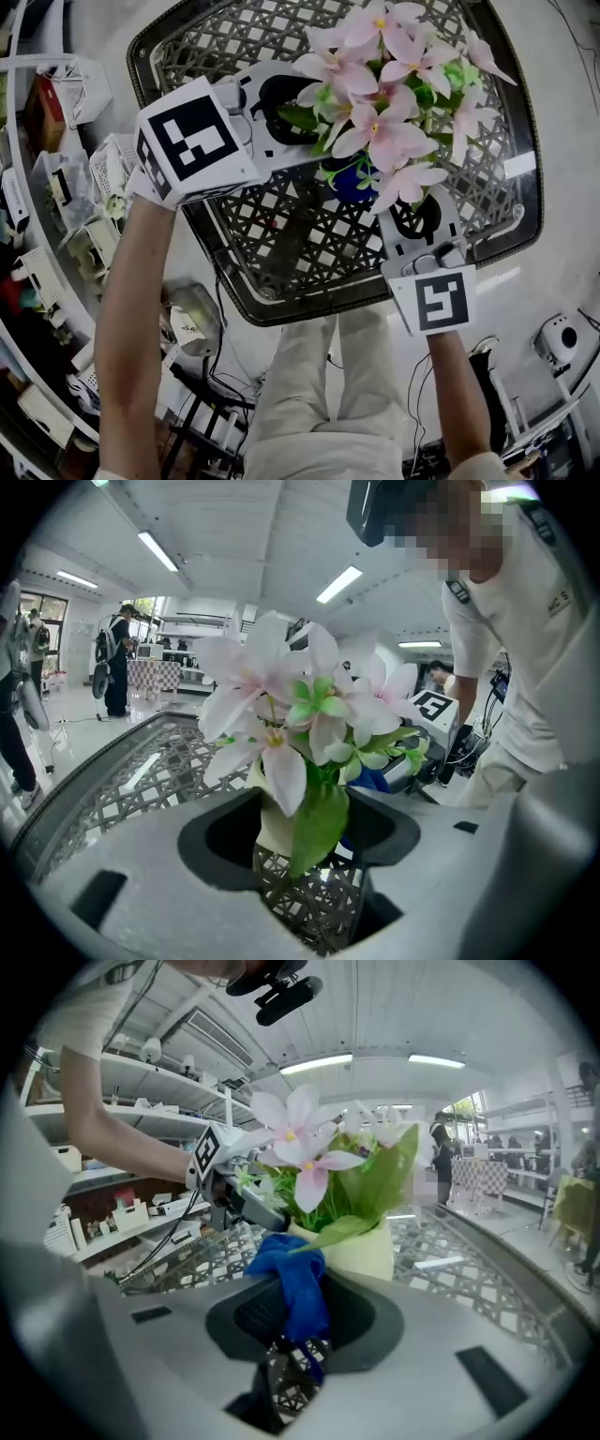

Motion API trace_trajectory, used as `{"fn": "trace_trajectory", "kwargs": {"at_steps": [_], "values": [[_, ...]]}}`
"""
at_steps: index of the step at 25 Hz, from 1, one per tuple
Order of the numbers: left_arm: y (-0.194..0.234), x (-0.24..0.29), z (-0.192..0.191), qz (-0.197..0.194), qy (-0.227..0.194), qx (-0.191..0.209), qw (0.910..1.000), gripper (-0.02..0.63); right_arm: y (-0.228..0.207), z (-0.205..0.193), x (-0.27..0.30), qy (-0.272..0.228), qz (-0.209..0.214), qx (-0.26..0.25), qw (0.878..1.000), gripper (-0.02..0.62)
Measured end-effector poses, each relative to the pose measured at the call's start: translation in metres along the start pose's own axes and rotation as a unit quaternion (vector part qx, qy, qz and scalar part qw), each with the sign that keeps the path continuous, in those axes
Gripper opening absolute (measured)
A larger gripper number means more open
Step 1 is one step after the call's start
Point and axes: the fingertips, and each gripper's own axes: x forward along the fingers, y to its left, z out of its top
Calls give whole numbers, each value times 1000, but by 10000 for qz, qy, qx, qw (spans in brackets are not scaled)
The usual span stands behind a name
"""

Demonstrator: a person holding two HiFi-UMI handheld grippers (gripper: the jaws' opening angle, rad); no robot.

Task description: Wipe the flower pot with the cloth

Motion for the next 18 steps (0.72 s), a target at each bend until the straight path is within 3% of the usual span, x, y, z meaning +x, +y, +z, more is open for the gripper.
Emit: {"fn": "trace_trajectory", "kwargs": {"at_steps": [18], "values": [[1, -2, -2, -36, 111, 42, 9999, 270, -68, -7, -32, 104, -565, -319, 9978, 104]]}}
